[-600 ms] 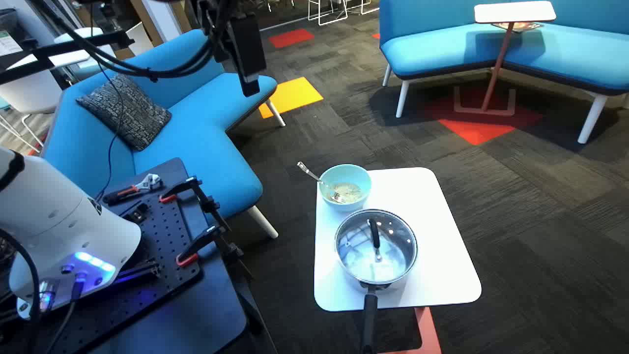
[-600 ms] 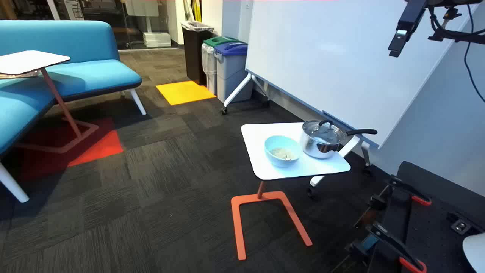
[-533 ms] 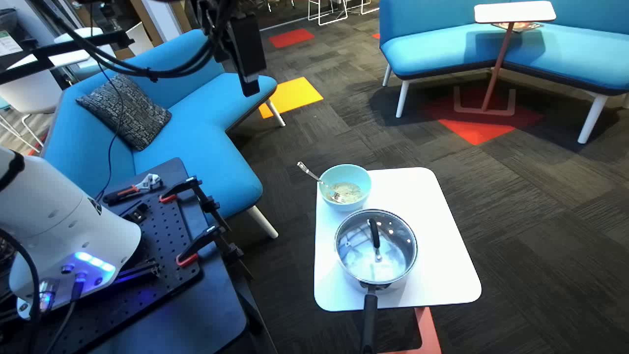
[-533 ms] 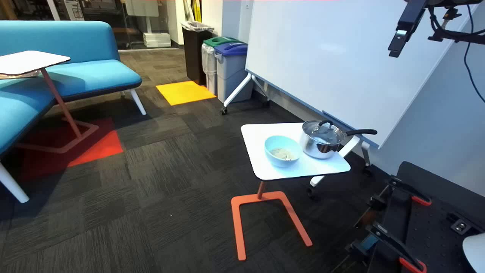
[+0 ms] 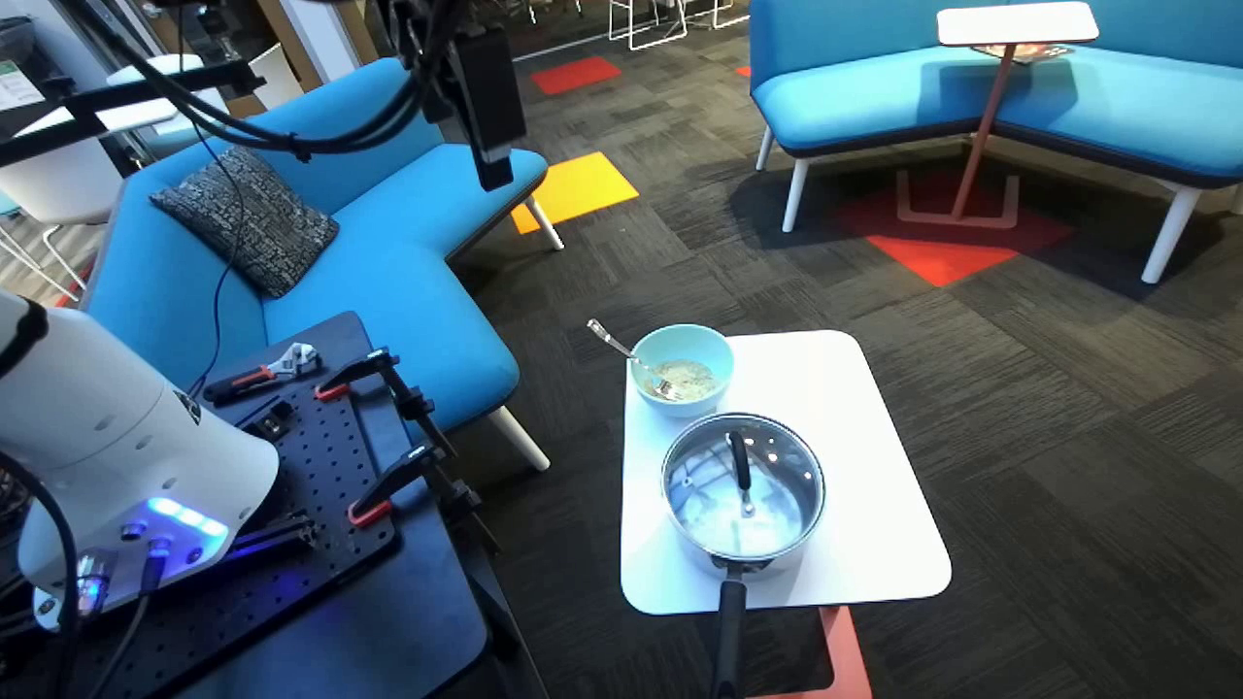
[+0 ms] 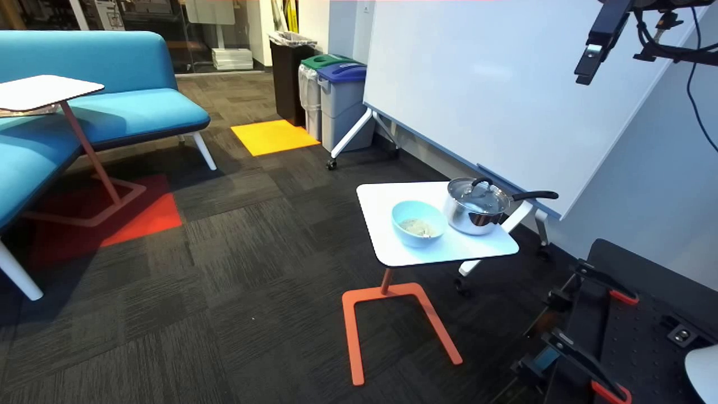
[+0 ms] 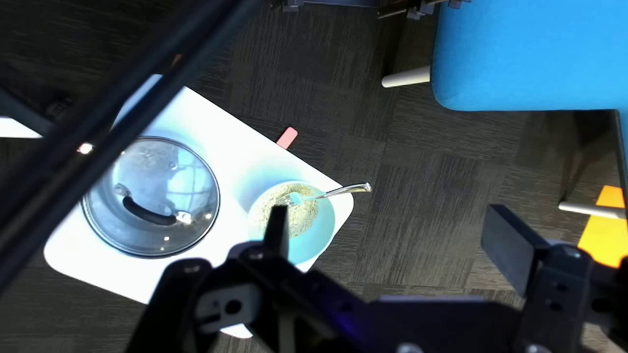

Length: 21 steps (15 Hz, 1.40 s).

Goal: Remove the fork from the bowl

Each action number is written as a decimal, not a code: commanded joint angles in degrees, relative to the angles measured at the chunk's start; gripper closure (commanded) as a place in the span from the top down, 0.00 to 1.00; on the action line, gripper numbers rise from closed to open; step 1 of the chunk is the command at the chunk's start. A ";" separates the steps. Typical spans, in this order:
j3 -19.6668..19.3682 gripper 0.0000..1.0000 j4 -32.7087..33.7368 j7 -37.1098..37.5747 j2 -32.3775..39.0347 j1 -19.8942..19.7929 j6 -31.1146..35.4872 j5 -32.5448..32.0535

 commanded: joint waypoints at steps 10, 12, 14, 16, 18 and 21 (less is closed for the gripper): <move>14.78 1.00 7.64 29.68 19.08 0.05 2.53 13.02; 15.45 1.00 9.19 30.57 21.66 -0.32 1.58 14.78; 15.91 1.00 7.17 29.25 20.33 -0.55 2.62 13.61; 15.93 1.00 8.25 29.33 22.03 -0.66 2.61 13.76; 15.91 1.00 8.51 29.35 22.13 -0.73 2.60 13.77; 15.30 1.00 10.90 34.05 27.63 -1.67 5.87 21.81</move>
